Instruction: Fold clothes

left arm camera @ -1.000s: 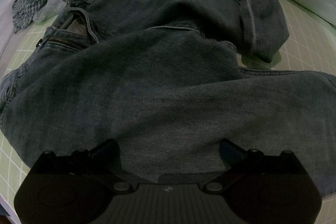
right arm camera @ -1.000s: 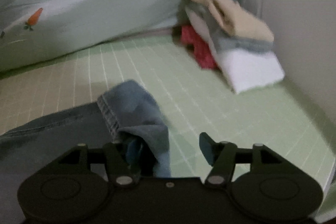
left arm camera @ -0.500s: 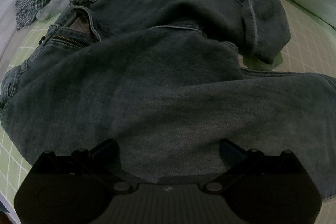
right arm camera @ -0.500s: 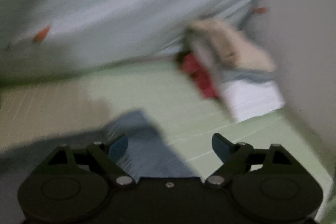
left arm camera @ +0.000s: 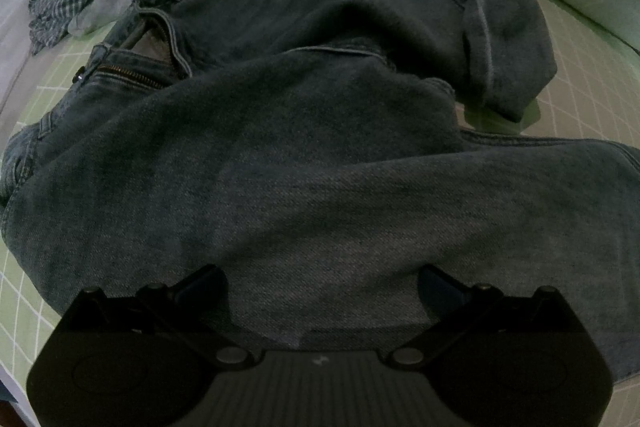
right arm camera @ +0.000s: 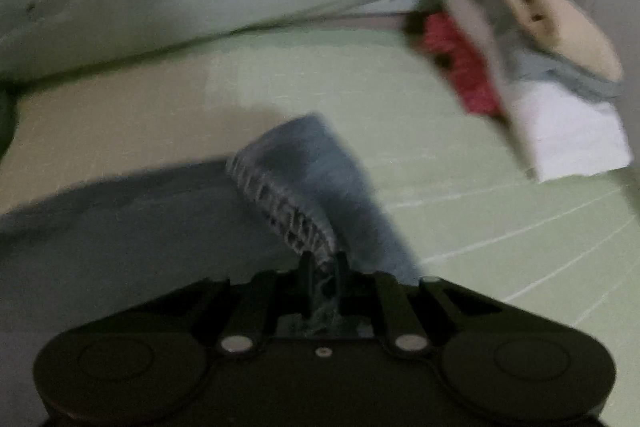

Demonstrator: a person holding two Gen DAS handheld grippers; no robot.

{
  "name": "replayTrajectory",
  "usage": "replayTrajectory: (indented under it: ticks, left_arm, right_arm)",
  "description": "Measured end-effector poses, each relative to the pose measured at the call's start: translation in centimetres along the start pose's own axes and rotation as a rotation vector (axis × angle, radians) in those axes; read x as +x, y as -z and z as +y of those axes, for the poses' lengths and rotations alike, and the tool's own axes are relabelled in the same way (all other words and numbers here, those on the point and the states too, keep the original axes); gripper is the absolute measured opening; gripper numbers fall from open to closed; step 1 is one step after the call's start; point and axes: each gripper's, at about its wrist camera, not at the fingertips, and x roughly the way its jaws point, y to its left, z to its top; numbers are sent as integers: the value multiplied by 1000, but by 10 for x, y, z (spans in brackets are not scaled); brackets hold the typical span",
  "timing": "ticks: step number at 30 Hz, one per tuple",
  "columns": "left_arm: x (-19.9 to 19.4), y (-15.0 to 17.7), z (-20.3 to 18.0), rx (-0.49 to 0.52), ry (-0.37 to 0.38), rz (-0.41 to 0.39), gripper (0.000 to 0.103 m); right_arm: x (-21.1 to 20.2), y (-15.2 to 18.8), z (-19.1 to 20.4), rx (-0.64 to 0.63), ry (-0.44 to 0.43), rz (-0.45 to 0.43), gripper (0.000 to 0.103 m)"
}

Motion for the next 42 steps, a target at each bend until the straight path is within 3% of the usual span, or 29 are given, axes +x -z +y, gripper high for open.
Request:
replayTrajectory:
  ticks: [5,6,8,10,12,15,20,24,25,27,29,30,31,33,35,38,40,42]
  left_arm:
    - [-1,5,-2,1,0,5,103]
    - [1,-6,2,5,2,6,103]
    - [2,-10,3,5,2,7,103]
    - [2,-9,3,5,1,7,103]
    - [2,-8,2,3,0,7,103]
    - [1,-5,1,-1,-2,7,103]
    - [1,-5,-1,10,2,18,103]
    - [-1,-5,-1,18,12,35,103]
    - [-4,-3,0,30,21,30,103]
    - [-10,1,4,13,42,11,103]
    - [-18,7,11,-17,65,-13,103]
    - [-22,9,14,-28,71,-27,103]
    - [-25,5,11,-42,71,-41,103]
    - [-36,-4,18,-64,67,-78,103]
    - [-36,-28,54,-84,55,-127,103]
    - [-65,-16,89,-128,6,-182,103]
    - [-63,-10,112,-164,-29,-197,103]
    - [-60,-4,131,-207,-50,-185,103]
  right_arm:
    - [7,-30,-79,189,215,-55,9]
    - [11,-33,-95,230,250,-38,12]
    - [19,-35,-122,282,300,25,33]
    - [15,-24,-137,350,263,41,54]
    - [8,-7,-146,430,190,52,68]
    - [9,20,-141,509,110,106,71]
    - [11,30,-102,368,175,121,79]
    - [17,26,-102,426,249,126,97]
    - [16,29,-104,454,258,118,97]
    - [10,34,-105,479,262,96,86]
    - [1,38,-100,410,222,63,52]
    - [-2,39,-97,370,200,59,16]
    - [-5,40,-94,330,178,54,10]
    - [-12,45,-90,250,151,46,9]
    - [-21,57,-103,271,181,36,9]
    - [-35,89,-137,374,295,60,9]
    - [-44,102,-142,310,356,70,9]
    - [-48,105,-143,273,360,94,9]
